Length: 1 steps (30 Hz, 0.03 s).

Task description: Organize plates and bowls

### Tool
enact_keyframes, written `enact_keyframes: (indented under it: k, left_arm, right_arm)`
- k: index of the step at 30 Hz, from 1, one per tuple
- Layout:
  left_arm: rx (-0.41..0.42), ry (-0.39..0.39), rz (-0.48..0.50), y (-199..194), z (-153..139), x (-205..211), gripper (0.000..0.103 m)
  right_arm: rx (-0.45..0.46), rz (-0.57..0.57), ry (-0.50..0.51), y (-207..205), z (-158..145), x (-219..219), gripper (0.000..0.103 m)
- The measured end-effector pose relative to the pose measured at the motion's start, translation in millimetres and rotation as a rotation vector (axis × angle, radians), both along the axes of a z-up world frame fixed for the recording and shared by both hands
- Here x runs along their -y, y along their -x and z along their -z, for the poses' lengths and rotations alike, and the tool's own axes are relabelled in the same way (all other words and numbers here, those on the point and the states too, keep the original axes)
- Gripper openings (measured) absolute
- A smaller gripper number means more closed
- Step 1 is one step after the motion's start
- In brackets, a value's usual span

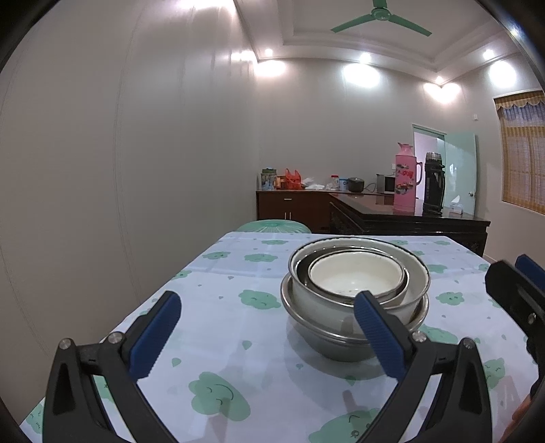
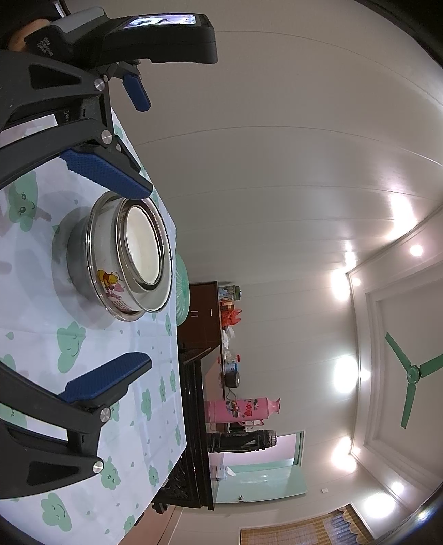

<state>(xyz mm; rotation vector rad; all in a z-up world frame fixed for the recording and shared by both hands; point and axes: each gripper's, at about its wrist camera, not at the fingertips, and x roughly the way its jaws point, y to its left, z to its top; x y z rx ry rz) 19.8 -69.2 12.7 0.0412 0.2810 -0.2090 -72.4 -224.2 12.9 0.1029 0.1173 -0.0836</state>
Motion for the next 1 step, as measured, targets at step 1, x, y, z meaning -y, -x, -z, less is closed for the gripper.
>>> enact_keyframes:
  k: [1]
  left_arm:
    - [0.000, -0.001, 0.000, -0.5, 0.2, 0.2, 0.103]
  right_arm:
    - [-0.001, 0.000, -0.001, 0.1, -0.1, 0.7, 0.093]
